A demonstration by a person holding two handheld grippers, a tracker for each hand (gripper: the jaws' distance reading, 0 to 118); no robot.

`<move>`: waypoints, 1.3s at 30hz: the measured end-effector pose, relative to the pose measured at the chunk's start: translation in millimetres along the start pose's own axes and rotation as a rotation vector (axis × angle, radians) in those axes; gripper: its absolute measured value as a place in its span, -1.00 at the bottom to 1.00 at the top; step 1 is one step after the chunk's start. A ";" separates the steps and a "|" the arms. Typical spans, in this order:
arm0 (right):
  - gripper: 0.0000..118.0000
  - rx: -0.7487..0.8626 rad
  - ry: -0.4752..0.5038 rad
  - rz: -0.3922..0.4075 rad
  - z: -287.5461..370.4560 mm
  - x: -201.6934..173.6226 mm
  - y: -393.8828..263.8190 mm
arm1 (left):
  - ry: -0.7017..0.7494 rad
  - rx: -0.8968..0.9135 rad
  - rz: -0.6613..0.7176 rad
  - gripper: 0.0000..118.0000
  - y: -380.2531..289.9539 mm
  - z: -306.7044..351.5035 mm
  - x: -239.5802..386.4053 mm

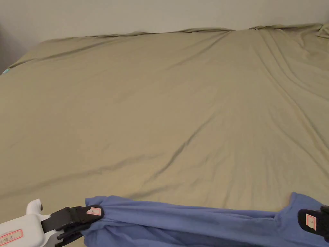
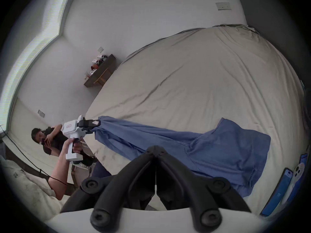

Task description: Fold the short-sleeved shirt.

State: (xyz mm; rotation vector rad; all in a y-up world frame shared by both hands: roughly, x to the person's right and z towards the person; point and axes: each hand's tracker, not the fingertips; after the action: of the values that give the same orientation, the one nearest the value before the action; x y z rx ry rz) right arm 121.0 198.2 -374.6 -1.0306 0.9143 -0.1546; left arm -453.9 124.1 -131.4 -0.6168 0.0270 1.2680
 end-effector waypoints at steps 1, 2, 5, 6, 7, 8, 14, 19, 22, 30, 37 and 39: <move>-0.95 0.005 0.002 -0.014 0.3 2.1 0.3 | -0.038 0.012 0.016 -0.80 3.5 8.8 -7.3; -0.95 0.006 0.001 -0.026 0.1 3.5 0.3 | -0.053 0.016 0.014 -0.80 5.9 15.0 -11.4; -0.95 0.008 -0.005 -0.048 -1.4 4.1 2.5 | 0.030 0.059 -0.012 -0.80 24.1 38.4 -36.7; -0.95 0.008 -0.008 -0.049 -2.4 2.4 3.1 | 0.061 0.068 0.007 -0.80 29.1 44.0 -41.7; -0.95 0.009 -0.013 -0.044 -2.8 0.1 4.4 | 0.084 0.087 0.030 -0.80 27.6 44.8 -37.3; -0.95 0.010 -0.016 -0.038 -2.9 -1.9 5.4 | 0.092 0.109 0.051 -0.80 29.6 50.1 -41.5; -0.95 -0.004 -0.026 0.003 -9.9 -12.9 7.2 | 0.165 0.094 -0.067 -0.80 -7.1 35.7 29.4; -0.95 -0.025 -0.033 0.007 -16.8 -11.0 5.6 | -0.030 -0.015 -0.215 -0.80 -35.7 8.5 78.1; -0.95 -0.025 -0.041 -0.003 -17.6 -9.2 4.2 | -0.009 -0.143 -0.359 -0.80 -80.1 -53.9 121.2; -0.95 -0.018 -0.070 -0.021 0.7 2.4 -2.8 | 0.266 -0.352 -0.355 -0.80 -145.5 -211.9 87.8; -0.95 -0.002 -0.057 -0.066 1.9 13.6 -7.0 | 0.005 -0.301 -0.145 1.00 -133.3 -170.2 85.8; -0.95 -0.001 -0.045 -0.068 1.3 14.2 -7.4 | 0.032 -0.166 -0.275 1.00 -131.2 -131.8 112.7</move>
State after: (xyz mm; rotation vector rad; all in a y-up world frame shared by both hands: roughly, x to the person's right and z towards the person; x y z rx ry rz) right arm 133.1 187.8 -376.8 -1.0622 0.8393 -0.1869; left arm -259.4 143.5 -226.6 -0.7564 -0.1332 1.0001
